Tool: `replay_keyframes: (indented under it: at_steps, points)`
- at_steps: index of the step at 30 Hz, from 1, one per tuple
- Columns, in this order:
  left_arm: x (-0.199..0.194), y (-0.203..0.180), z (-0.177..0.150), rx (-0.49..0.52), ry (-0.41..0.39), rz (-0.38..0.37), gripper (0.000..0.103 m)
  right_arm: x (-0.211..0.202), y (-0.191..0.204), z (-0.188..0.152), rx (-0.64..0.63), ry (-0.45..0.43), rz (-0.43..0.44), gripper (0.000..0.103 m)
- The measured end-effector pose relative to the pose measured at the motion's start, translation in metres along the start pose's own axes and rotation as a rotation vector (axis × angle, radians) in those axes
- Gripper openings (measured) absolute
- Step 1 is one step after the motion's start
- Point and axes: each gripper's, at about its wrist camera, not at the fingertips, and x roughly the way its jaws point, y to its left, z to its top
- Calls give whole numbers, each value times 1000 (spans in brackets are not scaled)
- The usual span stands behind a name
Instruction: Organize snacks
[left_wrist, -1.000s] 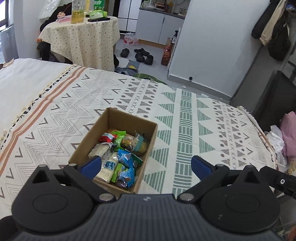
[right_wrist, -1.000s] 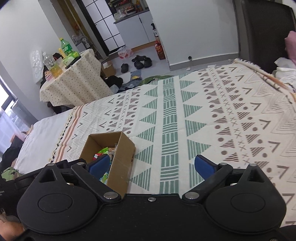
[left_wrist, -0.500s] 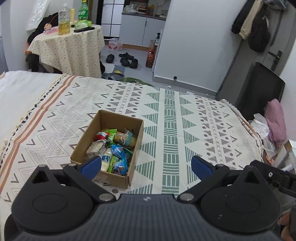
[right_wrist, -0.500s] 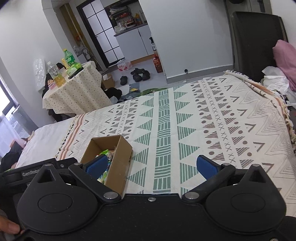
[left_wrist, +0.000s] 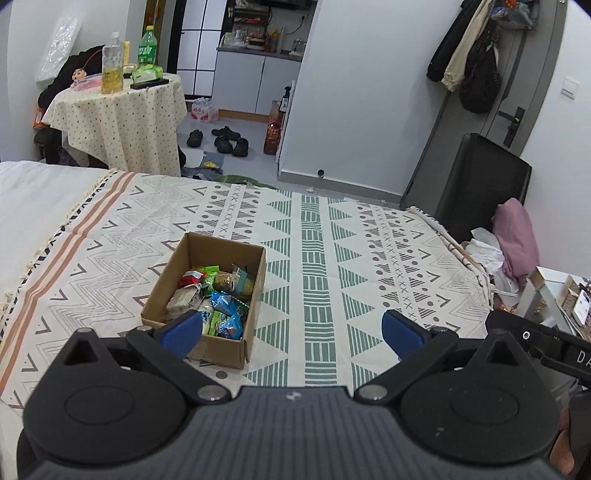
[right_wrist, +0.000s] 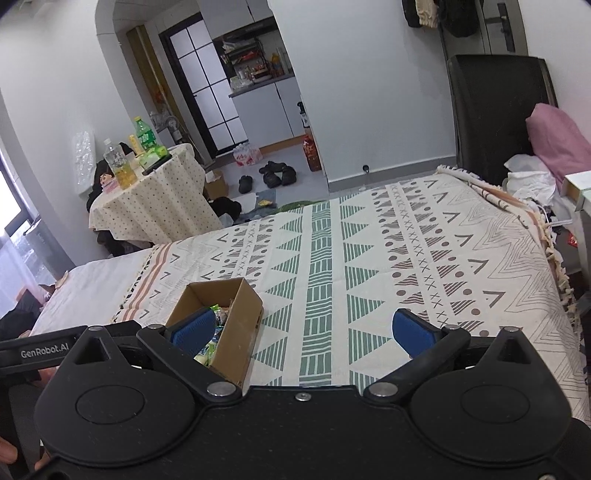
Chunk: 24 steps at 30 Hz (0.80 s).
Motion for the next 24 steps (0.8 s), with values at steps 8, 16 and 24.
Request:
replay_keyframes:
  at_steps: [8,16,24]
  points:
    - [-25,6,-10,17,-18,-13,103,-26,7,-9,-19,-44,5,103]
    - [-49,17,-22,31,-42,10,103,-49,18,-18,-48,-69,-6,103]
    - [-67,24,-33,44,-52,21,103,-69,30,-28,-91,-94,16,103]
